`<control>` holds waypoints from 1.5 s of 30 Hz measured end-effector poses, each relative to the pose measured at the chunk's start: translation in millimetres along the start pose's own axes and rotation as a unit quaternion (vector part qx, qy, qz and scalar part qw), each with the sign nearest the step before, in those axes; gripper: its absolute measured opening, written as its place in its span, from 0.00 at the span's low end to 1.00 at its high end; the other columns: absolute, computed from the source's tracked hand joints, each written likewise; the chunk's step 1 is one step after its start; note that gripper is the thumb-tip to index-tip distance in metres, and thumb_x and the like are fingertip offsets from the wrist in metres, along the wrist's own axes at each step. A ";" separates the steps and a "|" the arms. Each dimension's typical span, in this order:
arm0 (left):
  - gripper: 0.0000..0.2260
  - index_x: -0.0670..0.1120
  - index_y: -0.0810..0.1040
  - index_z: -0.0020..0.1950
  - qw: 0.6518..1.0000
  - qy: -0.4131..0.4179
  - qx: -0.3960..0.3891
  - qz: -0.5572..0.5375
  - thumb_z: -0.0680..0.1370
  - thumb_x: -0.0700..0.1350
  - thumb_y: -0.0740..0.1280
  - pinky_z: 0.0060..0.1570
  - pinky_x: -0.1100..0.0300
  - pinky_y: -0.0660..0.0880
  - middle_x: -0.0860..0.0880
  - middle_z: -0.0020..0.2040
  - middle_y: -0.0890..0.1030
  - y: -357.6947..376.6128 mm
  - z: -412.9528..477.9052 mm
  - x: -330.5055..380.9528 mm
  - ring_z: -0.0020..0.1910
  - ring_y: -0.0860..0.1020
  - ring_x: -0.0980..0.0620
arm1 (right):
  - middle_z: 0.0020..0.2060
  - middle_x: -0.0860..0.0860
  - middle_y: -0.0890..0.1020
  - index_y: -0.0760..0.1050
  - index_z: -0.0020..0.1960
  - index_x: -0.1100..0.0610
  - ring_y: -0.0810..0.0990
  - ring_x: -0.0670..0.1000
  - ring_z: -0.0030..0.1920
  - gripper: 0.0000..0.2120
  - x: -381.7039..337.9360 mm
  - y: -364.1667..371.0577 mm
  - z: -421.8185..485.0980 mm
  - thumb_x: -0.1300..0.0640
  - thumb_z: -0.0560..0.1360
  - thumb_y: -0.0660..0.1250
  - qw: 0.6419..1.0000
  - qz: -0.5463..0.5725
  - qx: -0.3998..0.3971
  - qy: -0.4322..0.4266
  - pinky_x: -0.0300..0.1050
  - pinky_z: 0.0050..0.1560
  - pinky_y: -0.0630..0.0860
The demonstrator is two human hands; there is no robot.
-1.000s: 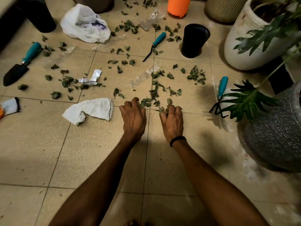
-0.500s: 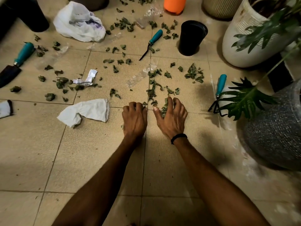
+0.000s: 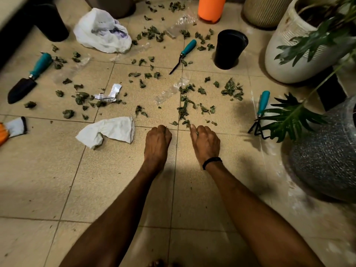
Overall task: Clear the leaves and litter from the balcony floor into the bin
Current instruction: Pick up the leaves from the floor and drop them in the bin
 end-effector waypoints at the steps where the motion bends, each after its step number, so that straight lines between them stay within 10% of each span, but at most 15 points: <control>1: 0.09 0.44 0.72 0.42 1.000 -0.018 0.005 -0.009 0.82 0.42 0.62 0.36 0.56 0.58 0.46 0.36 0.74 -3.2 -0.9 -2.1 0.36 0.73 0.45 | 0.37 0.54 0.81 0.79 0.43 0.58 0.79 0.56 0.36 0.22 2.9 -0.7 0.1 0.43 0.82 0.57 1.000 0.015 -0.007 0.020 0.46 0.34 0.75; 11: 0.15 0.46 0.71 0.33 0.978 -0.162 -0.012 -0.129 0.79 0.46 0.64 0.32 0.57 0.62 0.53 0.28 0.74 -22.0 1.1 -11.5 0.27 0.72 0.58 | 0.36 0.57 0.82 0.80 0.42 0.59 0.79 0.57 0.36 0.21 -21.9 -10.5 -9.9 0.47 0.82 0.56 0.986 0.129 -0.038 0.094 0.45 0.35 0.70; 18: 0.15 0.47 0.68 0.31 0.966 -0.226 -0.025 -0.125 0.77 0.46 0.64 0.34 0.54 0.64 0.46 0.31 0.79 -82.9 2.8 -21.3 0.35 0.76 0.43 | 0.39 0.58 0.83 0.79 0.43 0.59 0.81 0.60 0.41 0.21 -104.9 -36.5 -9.8 0.47 0.82 0.56 0.986 0.132 -0.094 0.041 0.47 0.37 0.72; 23: 0.14 0.43 0.68 0.32 0.949 -0.290 0.014 -0.126 0.76 0.44 0.63 0.40 0.47 0.75 0.42 0.37 0.83 -200.5 -32.5 -13.1 0.39 0.80 0.40 | 0.40 0.59 0.83 0.80 0.44 0.62 0.80 0.61 0.43 0.20 -210.2 -109.2 -27.8 0.49 0.83 0.57 0.978 0.113 -0.171 -0.048 0.44 0.38 0.63; 35: 0.19 0.46 0.59 0.33 0.885 -0.459 0.073 -0.018 0.78 0.38 0.66 0.32 0.53 0.57 0.43 0.37 0.73 -532.8 -243.6 -5.0 0.40 0.72 0.44 | 0.40 0.62 0.82 0.78 0.42 0.63 0.78 0.65 0.46 0.19 -474.0 -318.0 -155.3 0.51 0.82 0.58 0.916 0.163 -0.326 -0.168 0.50 0.39 0.65; 40: 0.12 0.51 0.70 0.38 0.783 -0.567 0.235 -0.099 0.81 0.44 0.63 0.46 0.53 0.71 0.38 0.48 0.81 -656.1 -395.3 -18.8 0.47 0.77 0.42 | 0.40 0.64 0.81 0.77 0.41 0.64 0.78 0.66 0.45 0.18 -583.3 -379.8 -277.3 0.53 0.80 0.58 0.873 0.180 -0.384 -0.240 0.50 0.39 0.67; 45: 0.12 0.44 0.71 0.31 0.606 -0.657 0.403 -0.195 0.75 0.46 0.63 0.33 0.55 0.63 0.43 0.34 0.79 -732.2 -595.5 -69.3 0.40 0.79 0.40 | 0.40 0.63 0.82 0.76 0.39 0.61 0.77 0.65 0.44 0.18 -667.9 -415.8 -454.5 0.50 0.79 0.57 0.819 0.177 -0.448 -0.311 0.49 0.39 0.67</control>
Point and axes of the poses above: each hand's wrist, its own z-axis towards the middle knuckle, its own y-axis out of the palm, x = y × z, the point moved 10 cm from there along z, towards the middle knuckle
